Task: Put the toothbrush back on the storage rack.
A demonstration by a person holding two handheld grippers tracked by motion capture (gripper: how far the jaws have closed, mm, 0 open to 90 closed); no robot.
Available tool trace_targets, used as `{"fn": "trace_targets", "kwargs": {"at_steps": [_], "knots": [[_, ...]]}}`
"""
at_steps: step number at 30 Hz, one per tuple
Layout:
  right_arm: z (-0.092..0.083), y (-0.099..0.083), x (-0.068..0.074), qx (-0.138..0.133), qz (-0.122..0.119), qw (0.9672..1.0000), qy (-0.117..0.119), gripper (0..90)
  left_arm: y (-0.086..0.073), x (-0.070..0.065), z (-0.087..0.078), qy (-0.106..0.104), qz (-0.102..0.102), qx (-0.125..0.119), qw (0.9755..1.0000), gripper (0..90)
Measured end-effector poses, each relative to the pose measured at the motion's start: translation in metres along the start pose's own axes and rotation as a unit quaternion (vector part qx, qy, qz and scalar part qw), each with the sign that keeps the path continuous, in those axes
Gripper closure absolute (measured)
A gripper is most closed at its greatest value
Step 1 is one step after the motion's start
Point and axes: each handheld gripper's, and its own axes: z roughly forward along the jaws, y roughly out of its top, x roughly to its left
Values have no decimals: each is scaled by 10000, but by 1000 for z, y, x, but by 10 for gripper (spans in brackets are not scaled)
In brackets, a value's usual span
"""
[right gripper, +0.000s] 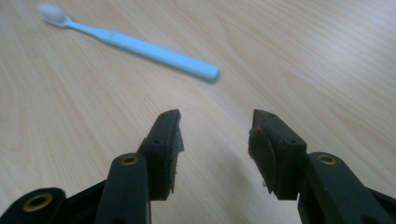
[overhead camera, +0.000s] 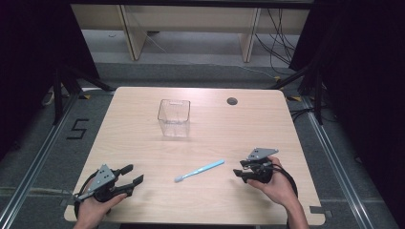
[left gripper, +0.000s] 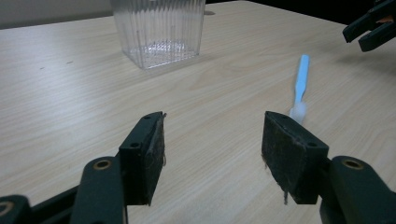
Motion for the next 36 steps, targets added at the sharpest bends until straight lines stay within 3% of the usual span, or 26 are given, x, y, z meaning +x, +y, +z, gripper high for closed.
{"fn": "trace_targets", "kwargs": {"at_steps": [2,5,6,10,16,20,21,22,23,24,26,27,29,32,34,35,36], "knots": [[-3,-3,0,33,152,9999,6,557,1,-1,4,-7,-23,-40,10000,384],[-3,-6,-3,38,38,10000,16,548,2,1,6,46,21,-53,10000,384],[-4,-6,-2,150,182,9997,-67,526,2,1,8,36,27,-57,10000,384],[-3,-6,0,240,191,9995,-117,444,1,3,9,65,-39,-153,9999,385],[-4,7,0,308,-312,9990,-122,414,3,2,10,61,-4,-170,9998,383],[-10,21,-1,459,-746,9960,-148,421,4,5,9,115,65,-121,9998,383],[-10,23,0,446,-732,9962,-170,424,4,5,10,95,2,-141,9999,382],[-9,27,0,548,-879,9945,-151,433,4,5,10,104,-33,-119,9999,380],[-9,31,-1,602,-1000,9930,-174,437,5,6,10,118,84,-85,9999,379],[-10,35,2,735,-981,9923,-195,438,6,6,11,110,119,-82,9998,379],[-11,44,1,814,-1314,9876,-288,449,7,6,12,106,144,-72,9998,378],[-10,49,4,759,-1345,9879,-150,451,7,6,12,100,116,-67,9999,377],[-9,56,5,841,-1569,9840,-94,451,9,6,12,104,153,-84,9998,376],[-6,69,6,1115,-1966,9741,-6,451,12,5,14,75,174,-84,9998,374],[-4,74,8,1239,-2016,9716,26,456,13,3,15,55,163,-82,9998,373],[-1,79,9,1288,-2162,9678,101,458,13,3,17,7,167,-130,9998,373],[0,81,10,1332,-2201,9663,114,458,14,2,17,-3,162,-116,9998,372]]}}
